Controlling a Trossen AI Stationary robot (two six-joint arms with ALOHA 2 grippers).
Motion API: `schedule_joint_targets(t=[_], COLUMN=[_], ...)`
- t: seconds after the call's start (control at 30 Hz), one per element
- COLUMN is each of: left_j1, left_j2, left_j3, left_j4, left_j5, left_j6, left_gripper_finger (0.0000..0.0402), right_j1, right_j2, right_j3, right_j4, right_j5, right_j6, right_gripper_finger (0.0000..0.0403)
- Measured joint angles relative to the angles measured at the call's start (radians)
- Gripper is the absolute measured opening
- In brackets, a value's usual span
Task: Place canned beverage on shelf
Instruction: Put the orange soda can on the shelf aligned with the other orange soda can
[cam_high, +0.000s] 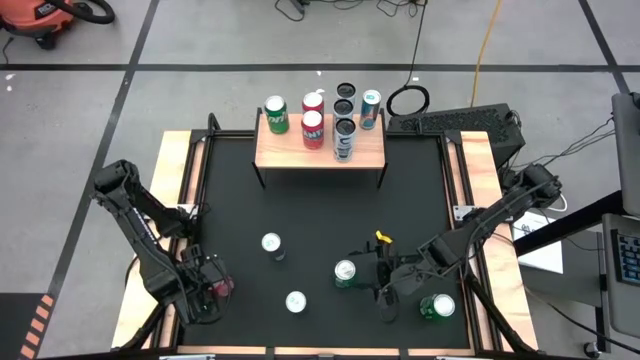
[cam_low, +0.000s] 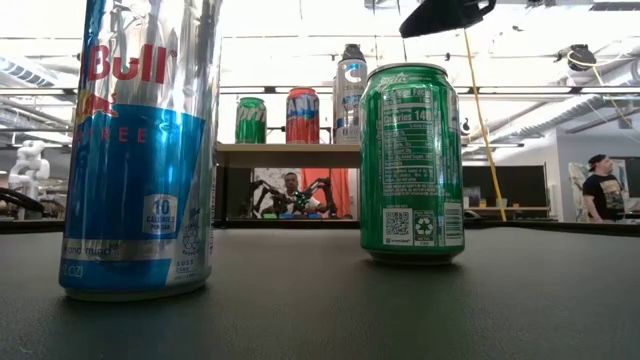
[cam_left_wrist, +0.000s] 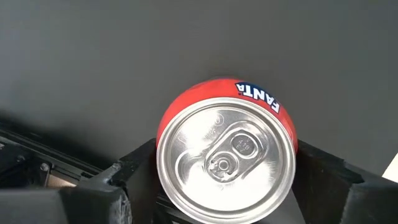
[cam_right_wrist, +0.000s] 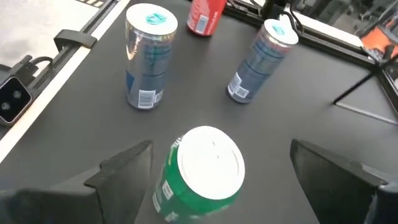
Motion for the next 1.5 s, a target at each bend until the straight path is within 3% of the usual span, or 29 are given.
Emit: schedule_joint_targets(t=[0.3,0.4,0.63,0.83,0.97,1.27,1.5], left_j1=[0.035,0.065,0.150,0.225,0.255,0.275,0.278], left_j2=[0.001,0.001,0.001,0.001,0.002,0.002,0.001], left_j3=[0.024,0.036,0.086,0.162,0.249,0.472,0.542], left_j4=[-0.004,0.003,-0.008,-0.016,-0.057,-0.079,-0.079], left_j5=[0.003,0.002,0.006,0.022,0.012,-0.119,-0.217], left_j6=[-0.143,-0.174,-0.253,-0.213,-0.206,-0.214,-0.216], left_gripper_finger=[0.0282,0.0282,0.0282,0.0282,0.0283,0.0283,0.0283], right_j1=[-0.003,-0.019,-0.043,-0.063,-0.069,-0.062,-0.053], right_j2=[0.035,0.045,0.072,0.156,0.252,0.496,0.576], right_j3=[0.000,0.000,0.001,0.015,0.102,0.490,0.631], right_j4=[0.202,0.309,0.585,0.780,0.754,0.425,0.350], right_j5=[0.065,0.051,0.053,0.057,0.071,0.079,0.084], right_j6=[-0.101,-0.058,-0.139,-0.190,-0.157,-0.126,-0.123], right_gripper_finger=[0.0357,0.0357,0.0357,0.0357,0.0357,0.0357,0.0358])
